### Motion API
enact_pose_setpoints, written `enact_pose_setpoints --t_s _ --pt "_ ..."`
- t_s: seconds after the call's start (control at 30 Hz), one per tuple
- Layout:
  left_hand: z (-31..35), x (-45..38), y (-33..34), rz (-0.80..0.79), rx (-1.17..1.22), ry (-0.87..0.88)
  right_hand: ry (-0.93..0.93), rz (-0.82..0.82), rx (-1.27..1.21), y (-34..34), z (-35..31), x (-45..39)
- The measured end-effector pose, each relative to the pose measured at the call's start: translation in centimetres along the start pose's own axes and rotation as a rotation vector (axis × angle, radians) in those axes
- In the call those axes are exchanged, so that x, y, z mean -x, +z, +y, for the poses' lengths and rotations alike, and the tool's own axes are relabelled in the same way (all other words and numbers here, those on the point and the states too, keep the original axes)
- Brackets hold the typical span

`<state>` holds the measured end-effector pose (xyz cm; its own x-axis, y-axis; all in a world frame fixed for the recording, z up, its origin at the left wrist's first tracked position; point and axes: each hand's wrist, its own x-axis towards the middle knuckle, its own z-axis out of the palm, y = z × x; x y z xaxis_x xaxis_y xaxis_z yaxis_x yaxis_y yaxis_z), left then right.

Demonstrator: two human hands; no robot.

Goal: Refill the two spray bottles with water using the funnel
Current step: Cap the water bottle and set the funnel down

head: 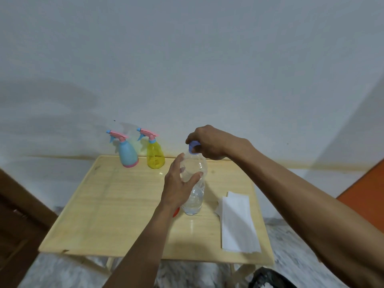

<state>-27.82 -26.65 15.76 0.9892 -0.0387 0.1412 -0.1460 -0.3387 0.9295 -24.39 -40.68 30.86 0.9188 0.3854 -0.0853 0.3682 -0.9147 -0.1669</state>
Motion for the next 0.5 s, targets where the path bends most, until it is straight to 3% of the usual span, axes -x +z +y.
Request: enact_pose_setpoints --t_s 0.5 --pt "0.0 0.0 0.0 0.028 -0.025 0.009 -0.005 -0.125 0.347 -0.7 -1.7 0.2"
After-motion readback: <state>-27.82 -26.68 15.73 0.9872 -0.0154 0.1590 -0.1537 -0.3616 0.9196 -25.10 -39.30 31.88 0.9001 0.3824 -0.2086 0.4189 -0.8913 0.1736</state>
